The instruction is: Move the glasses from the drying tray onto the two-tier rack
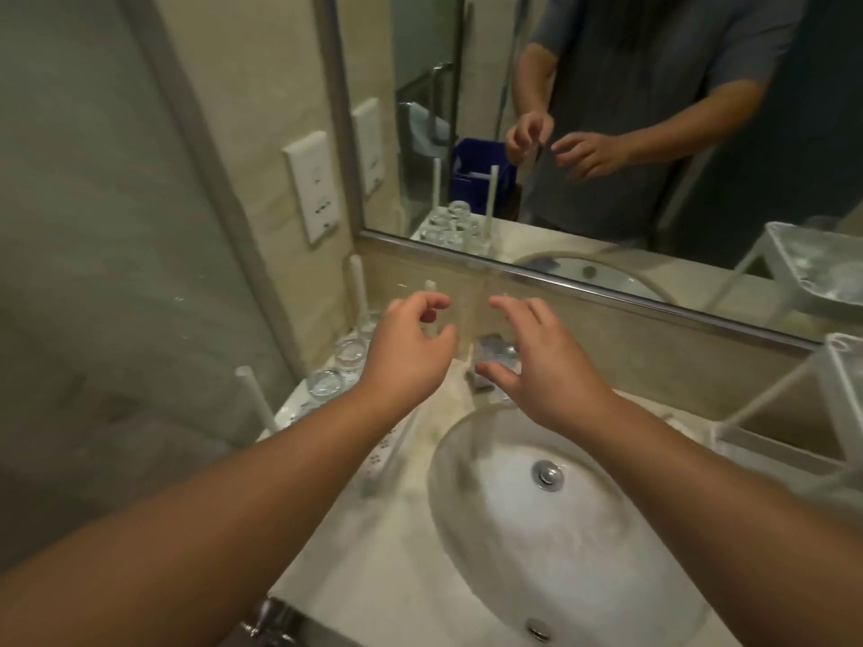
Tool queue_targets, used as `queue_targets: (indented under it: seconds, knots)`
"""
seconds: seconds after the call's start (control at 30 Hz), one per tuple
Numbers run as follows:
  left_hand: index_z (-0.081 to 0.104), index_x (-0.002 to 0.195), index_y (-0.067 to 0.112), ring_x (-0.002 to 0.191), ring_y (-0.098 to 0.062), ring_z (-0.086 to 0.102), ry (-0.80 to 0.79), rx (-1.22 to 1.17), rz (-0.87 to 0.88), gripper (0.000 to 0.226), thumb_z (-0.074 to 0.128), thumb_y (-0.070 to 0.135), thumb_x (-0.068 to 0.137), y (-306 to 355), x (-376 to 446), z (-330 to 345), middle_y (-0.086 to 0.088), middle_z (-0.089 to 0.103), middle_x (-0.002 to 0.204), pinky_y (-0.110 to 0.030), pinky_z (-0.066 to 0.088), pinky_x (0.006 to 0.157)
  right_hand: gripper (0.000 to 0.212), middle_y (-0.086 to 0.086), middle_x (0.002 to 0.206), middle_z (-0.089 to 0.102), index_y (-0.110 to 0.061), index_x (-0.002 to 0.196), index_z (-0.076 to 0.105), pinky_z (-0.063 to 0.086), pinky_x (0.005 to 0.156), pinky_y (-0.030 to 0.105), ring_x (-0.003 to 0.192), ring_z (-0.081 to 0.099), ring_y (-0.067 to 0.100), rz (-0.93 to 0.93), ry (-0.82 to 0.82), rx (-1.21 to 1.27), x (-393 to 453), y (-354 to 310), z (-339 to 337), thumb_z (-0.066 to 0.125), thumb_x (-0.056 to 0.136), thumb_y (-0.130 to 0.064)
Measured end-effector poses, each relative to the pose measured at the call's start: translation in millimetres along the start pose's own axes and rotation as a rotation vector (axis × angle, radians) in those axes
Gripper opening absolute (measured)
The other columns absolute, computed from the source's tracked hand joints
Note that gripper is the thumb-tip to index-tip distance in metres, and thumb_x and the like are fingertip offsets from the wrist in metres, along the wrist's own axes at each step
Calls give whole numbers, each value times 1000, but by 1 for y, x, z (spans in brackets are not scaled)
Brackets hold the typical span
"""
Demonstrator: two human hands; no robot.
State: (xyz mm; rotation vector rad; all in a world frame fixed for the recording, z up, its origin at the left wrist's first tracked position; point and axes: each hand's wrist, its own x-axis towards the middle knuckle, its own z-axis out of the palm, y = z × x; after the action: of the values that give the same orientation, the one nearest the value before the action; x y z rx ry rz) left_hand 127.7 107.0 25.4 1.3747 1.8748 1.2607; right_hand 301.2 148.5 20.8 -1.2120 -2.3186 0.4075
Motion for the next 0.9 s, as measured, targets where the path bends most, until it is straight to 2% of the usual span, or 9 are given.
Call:
queue_targets:
  seconds: [0.13, 0.23, 0.33, 0.43, 0.5, 0.57, 0.63, 0.8, 0.9]
  knots:
    - [68, 110, 26, 74, -12, 55, 64, 19, -69, 23, 67, 20, 88, -43, -1, -51, 4, 59, 101, -37, 54, 76, 65, -8, 121, 44, -36, 137, 40, 48, 82, 35, 89, 53, 11, -63, -76, 46, 22, -39, 45, 74, 81, -42]
    - [68, 104, 30, 72, -10, 57, 99, 13, -146, 18, 68, 22, 88, -76, -5, -79, 7, 61, 97, -30, 52, 68, 59, -9, 125, 47, -38, 136, 42, 40, 78, 26, 88, 50, 6, -113, -152, 67, 35, -62, 77, 72, 84, -40]
    - [67, 101, 29, 64, -2, 57, 131, -31, -244, 16, 68, 20, 89, -108, -13, -94, 6, 63, 96, -20, 50, 60, 47, -5, 122, 54, -32, 130, 53, 40, 78, 26, 86, 49, 7, -122, -272, 75, 47, -78, 107, 71, 86, -36]
    - [67, 109, 27, 69, -4, 59, 120, -33, -318, 21, 67, 18, 89, -135, -22, -99, 4, 65, 104, -9, 43, 55, 35, -1, 116, 59, -27, 123, 61, 39, 79, 25, 84, 47, 7, -119, -397, 47, 54, -89, 130, 67, 89, -33]
    - [66, 118, 25, 84, -6, 65, 93, -22, -346, 31, 67, 18, 88, -152, -28, -101, 5, 65, 112, -8, 45, 67, 32, -2, 115, 62, -25, 121, 63, 42, 83, 26, 87, 49, 6, -112, -445, 51, 59, -96, 143, 66, 89, -31]
    - [63, 128, 23, 107, -12, 63, 61, 47, -344, 42, 67, 18, 86, -163, -33, -97, 3, 63, 123, -21, 48, 90, 30, -3, 114, 64, -23, 120, 65, 44, 87, 26, 94, 54, 7, -93, -478, 71, 61, -97, 147, 66, 90, -28]
    - [56, 136, 23, 120, -16, 57, 33, 155, -355, 52, 68, 21, 86, -180, -31, -100, -2, 57, 133, -27, 44, 100, 29, -3, 113, 65, -23, 119, 66, 46, 91, 28, 102, 59, 12, -67, -557, 68, 68, -104, 158, 66, 90, -27]
    - [34, 150, 22, 129, -25, 51, -95, 372, -378, 76, 69, 38, 85, -199, -34, -85, -7, 42, 146, -32, 42, 96, 29, -4, 108, 65, -24, 118, 66, 49, 80, 24, 98, 62, 14, 105, -676, 112, 73, -101, 168, 67, 90, -32]
    - [26, 151, 27, 124, -23, 54, -132, 484, -411, 82, 68, 49, 84, -206, -28, -81, 0, 37, 145, -33, 45, 83, 28, -5, 106, 65, -23, 117, 66, 46, 73, 22, 95, 62, 13, 147, -694, 132, 75, -104, 173, 66, 91, -33]
